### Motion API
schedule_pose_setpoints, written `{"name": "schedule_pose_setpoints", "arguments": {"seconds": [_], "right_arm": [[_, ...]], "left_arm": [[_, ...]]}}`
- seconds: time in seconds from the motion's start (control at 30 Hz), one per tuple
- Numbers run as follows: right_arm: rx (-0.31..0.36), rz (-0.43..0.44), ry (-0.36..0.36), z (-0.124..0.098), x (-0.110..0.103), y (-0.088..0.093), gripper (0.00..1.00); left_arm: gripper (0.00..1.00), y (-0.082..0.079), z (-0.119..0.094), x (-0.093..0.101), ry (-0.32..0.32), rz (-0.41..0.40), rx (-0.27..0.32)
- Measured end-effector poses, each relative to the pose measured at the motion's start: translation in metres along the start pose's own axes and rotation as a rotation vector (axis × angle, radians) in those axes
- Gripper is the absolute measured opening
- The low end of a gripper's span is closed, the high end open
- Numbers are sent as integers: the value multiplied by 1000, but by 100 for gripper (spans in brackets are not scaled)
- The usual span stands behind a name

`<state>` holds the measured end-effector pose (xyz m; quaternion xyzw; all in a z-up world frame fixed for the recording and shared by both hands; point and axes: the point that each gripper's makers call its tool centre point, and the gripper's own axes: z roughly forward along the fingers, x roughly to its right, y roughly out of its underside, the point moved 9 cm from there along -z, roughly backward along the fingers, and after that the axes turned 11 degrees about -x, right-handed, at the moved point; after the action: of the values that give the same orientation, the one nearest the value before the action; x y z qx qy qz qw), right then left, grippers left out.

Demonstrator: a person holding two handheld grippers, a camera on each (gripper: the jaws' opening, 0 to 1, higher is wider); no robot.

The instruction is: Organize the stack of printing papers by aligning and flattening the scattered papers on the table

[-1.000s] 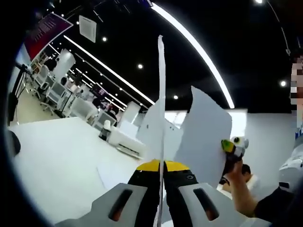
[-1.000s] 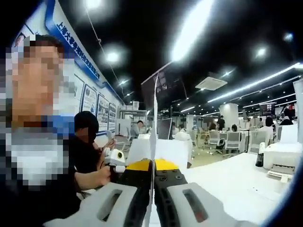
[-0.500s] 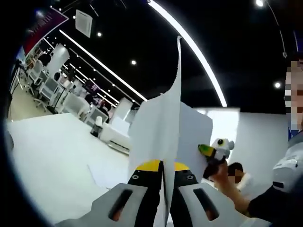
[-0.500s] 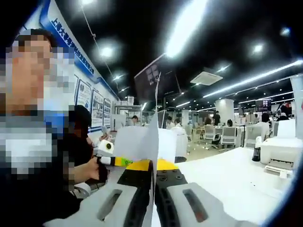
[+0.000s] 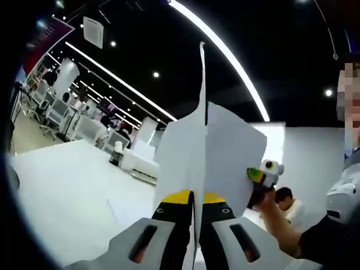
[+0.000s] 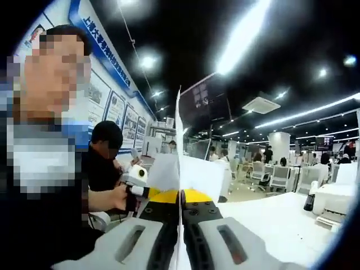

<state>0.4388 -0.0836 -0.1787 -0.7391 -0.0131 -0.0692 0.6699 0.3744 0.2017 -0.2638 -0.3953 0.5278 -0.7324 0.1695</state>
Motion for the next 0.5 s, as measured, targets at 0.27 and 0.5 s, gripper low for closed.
{"name": "schedule_pose_setpoints", "arguments": {"seconds": [0.27,0.5], "right_arm": [[40,110,-121,-6,0,-1,0],[48,132,-160,-5,-2,2,0]], "left_arm": [[6,1,2,1,1,20,-4],[6,0,0,1,-7,35,-7]]}}
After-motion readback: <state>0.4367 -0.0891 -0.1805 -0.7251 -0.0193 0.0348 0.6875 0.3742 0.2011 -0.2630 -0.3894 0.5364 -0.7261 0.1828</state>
